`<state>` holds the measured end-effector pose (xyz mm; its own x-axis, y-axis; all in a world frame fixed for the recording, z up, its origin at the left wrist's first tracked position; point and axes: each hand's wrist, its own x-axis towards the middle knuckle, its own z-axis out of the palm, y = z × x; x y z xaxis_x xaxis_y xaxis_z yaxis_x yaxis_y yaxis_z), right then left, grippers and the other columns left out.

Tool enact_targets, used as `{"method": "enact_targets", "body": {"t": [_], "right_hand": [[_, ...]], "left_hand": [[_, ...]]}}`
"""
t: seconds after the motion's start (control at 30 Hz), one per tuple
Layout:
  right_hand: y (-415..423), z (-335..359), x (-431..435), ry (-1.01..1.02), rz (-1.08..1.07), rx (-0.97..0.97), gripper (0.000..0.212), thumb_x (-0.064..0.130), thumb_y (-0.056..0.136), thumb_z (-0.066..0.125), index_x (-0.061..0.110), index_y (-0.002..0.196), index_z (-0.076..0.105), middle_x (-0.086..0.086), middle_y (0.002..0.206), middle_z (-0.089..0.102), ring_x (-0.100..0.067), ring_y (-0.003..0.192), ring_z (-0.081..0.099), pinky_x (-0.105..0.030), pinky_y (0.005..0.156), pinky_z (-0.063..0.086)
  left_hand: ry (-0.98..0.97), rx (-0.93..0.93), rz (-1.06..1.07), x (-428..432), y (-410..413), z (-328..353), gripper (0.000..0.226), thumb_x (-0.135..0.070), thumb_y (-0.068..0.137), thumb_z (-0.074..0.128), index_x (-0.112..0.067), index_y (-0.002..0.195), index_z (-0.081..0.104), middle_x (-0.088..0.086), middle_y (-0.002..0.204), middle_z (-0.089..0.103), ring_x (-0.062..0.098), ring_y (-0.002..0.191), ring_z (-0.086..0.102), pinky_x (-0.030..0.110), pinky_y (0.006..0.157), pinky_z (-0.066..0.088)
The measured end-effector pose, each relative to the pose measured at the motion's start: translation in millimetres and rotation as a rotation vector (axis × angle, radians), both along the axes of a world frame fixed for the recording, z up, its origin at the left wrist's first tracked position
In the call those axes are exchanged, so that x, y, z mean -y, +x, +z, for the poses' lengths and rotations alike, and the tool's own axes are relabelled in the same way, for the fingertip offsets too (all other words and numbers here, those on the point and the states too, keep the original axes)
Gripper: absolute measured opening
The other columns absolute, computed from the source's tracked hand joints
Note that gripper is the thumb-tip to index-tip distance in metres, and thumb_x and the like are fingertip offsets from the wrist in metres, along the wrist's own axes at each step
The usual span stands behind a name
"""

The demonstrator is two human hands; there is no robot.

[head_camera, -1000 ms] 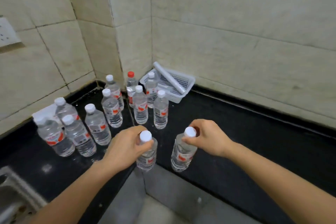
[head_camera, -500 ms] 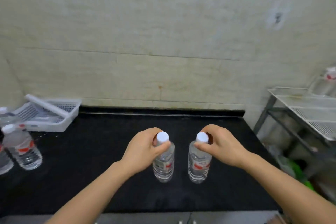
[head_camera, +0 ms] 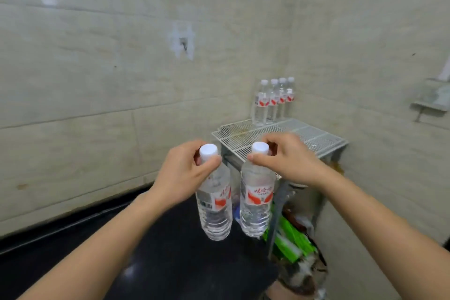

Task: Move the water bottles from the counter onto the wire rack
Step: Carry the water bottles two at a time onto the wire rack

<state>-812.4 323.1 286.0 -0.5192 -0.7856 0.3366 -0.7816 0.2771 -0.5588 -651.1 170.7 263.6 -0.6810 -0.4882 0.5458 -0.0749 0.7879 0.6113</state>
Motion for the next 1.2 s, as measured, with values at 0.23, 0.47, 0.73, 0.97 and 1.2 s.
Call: {"method": "enact_targets", "body": {"t": [0.23, 0.47, 0.73, 0.97, 1.2], "right_hand": [[-123.6, 53.5, -5.3, -0.094, -0.046, -0.027, 0.032, 0.032, 0.082, 0.073, 0.005, 0.070, 0.061, 0.004, 0.059, 0.048, -0.002, 0.050, 0.039, -0.020, 0.049, 0.030], [-250.3, 55.8, 2.4, -0.104, -0.118, -0.036, 0.033, 0.036, 0.079, 0.074, 0.004, 0.075, 0.064, 0.004, 0.062, 0.050, -0.008, 0.056, 0.042, -0.027, 0.054, 0.033], [-410.7, 51.4, 24.5, -0.036, -0.037, -0.093, 0.036, 0.037, 0.079, 0.073, 0.002, 0.077, 0.063, 0.001, 0.066, 0.051, -0.010, 0.058, 0.043, -0.030, 0.056, 0.034], [-535.0, 54.1, 52.9, 0.017, 0.073, -0.108, 0.042, 0.037, 0.080, 0.073, -0.001, 0.070, 0.057, 0.000, 0.062, 0.045, -0.013, 0.055, 0.039, -0.031, 0.055, 0.030], [-614.5, 44.8, 91.6, 0.122, 0.073, -0.176, 0.037, 0.038, 0.080, 0.069, 0.009, 0.063, 0.052, -0.001, 0.061, 0.050, -0.019, 0.058, 0.047, -0.034, 0.057, 0.035]], "left_hand": [[-0.042, -0.133, -0.158, 19.9, -139.2, 60.4, 0.043, -0.029, 0.078, 0.067, -0.022, 0.051, 0.035, -0.010, 0.047, 0.034, 0.007, 0.046, 0.030, 0.022, 0.047, 0.025], [-0.019, -0.061, -0.236, 30.6, -270.0, 73.5, 0.034, -0.027, 0.083, 0.064, -0.020, 0.056, 0.044, -0.010, 0.045, 0.035, 0.005, 0.045, 0.031, 0.022, 0.046, 0.024], [0.014, 0.019, -0.200, 36.8, -420.1, 50.7, 0.025, -0.025, 0.088, 0.059, -0.002, 0.077, 0.057, -0.006, 0.060, 0.042, 0.003, 0.049, 0.033, 0.019, 0.048, 0.028], [0.176, 0.118, -0.081, 51.7, -530.0, 48.1, 0.024, -0.023, 0.089, 0.059, -0.013, 0.069, 0.050, -0.005, 0.059, 0.038, 0.010, 0.053, 0.034, 0.025, 0.054, 0.031], [0.241, 0.210, 0.012, 66.5, -606.3, 42.4, 0.020, -0.028, 0.086, 0.059, -0.008, 0.084, 0.059, -0.001, 0.069, 0.048, 0.014, 0.064, 0.046, 0.032, 0.059, 0.042]]}}
